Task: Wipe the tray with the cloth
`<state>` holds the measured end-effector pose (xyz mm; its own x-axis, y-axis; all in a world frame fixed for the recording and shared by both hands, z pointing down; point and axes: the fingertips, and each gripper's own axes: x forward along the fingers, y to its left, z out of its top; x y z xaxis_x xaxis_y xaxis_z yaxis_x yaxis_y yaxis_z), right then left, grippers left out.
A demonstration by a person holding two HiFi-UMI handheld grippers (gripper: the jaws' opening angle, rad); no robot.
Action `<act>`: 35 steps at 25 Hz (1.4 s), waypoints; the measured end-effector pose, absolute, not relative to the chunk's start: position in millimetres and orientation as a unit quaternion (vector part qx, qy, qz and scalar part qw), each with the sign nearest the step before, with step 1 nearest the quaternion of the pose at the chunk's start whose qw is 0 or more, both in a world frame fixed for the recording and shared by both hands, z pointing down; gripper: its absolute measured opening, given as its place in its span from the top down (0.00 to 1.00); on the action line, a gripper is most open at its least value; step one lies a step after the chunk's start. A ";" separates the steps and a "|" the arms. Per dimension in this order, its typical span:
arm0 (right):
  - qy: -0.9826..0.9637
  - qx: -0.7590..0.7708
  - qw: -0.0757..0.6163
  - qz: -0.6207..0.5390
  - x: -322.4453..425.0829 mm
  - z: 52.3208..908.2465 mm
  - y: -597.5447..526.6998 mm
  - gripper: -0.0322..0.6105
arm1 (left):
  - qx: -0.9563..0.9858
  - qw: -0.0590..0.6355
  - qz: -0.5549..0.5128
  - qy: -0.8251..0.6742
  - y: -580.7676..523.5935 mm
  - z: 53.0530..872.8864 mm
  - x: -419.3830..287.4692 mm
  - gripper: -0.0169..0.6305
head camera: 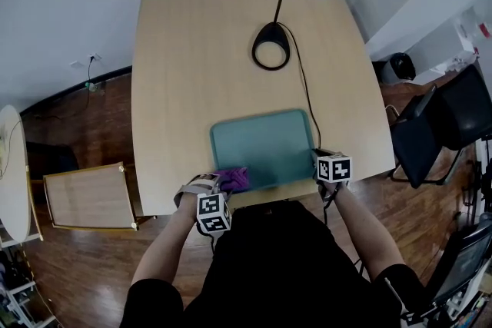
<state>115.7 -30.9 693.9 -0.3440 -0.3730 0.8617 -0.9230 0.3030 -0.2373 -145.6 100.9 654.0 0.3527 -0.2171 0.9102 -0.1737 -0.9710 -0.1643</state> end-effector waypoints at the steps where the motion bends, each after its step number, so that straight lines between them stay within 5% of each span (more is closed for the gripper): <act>1: -0.723 0.451 0.346 0.393 115.6 690.4 -31.7 0.91 | -0.830 -0.011 -0.537 0.151 91.7 641.5 -143.0 0.80; 7: -0.719 0.529 0.220 0.393 150.8 622.1 -31.8 0.91 | -0.882 -0.270 -0.285 0.261 37.4 530.3 -64.0 0.80; 16: -0.714 0.566 0.115 0.394 228.6 566.4 1.0 0.91 | -0.804 -0.467 -0.126 0.347 -61.6 524.0 96.6 0.80; 22: -0.728 0.558 0.092 0.388 281.0 546.2 25.4 0.91 | -0.741 -0.499 -0.189 0.408 -102.8 616.0 150.1 0.78; 27: -0.730 0.546 0.092 0.402 320.6 558.8 34.2 0.91 | -0.709 -0.514 -0.191 0.443 -112.7 641.7 162.4 0.60; 35: -0.765 0.497 0.053 0.407 297.8 543.8 16.3 0.92 | -0.778 -0.416 -0.079 0.464 -39.3 490.8 111.9 0.62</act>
